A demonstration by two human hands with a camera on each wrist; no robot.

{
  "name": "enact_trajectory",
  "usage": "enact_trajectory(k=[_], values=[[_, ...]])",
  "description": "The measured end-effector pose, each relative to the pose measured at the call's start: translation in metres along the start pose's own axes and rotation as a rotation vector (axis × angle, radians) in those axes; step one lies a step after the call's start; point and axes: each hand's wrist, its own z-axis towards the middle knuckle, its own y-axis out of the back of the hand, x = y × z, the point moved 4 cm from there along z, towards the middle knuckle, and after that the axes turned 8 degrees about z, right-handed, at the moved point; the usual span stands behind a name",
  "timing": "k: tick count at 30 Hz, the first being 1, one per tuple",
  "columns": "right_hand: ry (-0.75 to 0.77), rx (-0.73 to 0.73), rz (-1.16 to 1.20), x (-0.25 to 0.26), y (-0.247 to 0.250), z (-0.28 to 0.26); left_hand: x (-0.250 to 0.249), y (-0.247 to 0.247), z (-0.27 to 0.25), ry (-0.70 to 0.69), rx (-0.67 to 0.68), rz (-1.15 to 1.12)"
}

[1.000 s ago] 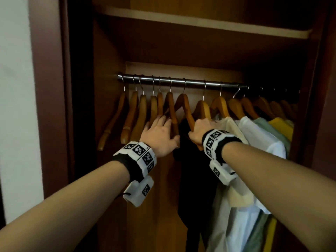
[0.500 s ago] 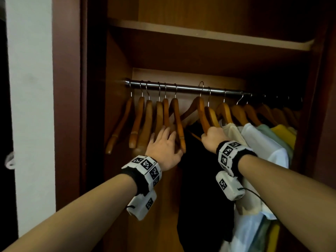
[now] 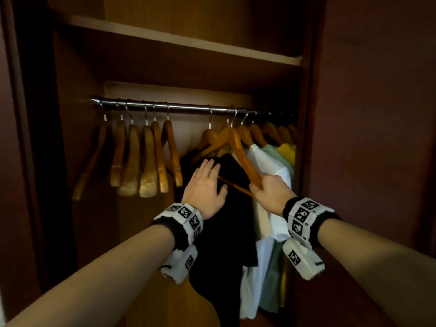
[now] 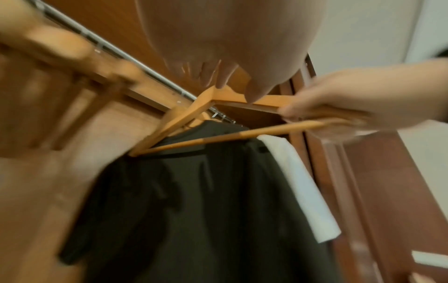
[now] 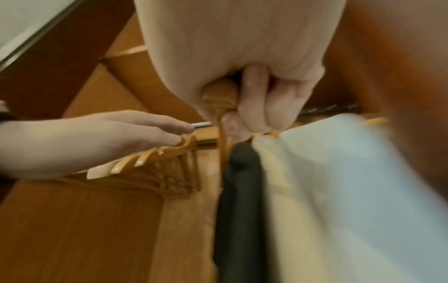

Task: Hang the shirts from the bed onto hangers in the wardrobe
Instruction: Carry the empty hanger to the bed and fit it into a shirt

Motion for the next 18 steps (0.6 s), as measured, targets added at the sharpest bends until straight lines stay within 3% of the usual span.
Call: enact_trajectory(k=[7,12,14,18], values=[[0.006,0.064,0.009,-0.067,0.09,-0.108,-0.091,-0.009,0.017,0.076,0.098,-0.105],[-0.036,0.115,0.041,-0.114,0.15,-0.195,-0.167,-0.018,0.013,0.161,-0.004,-0.209],[-0.057,0.115,0.016,-0.137,0.179,-0.233,-0.206,-0.021,0.008,0.204,-0.059,-0.25],[-0.213,0.127,-0.145,-0.2,0.241,-0.312,-0.319,-0.037,-0.018,0.145,0.069,-0.229]])
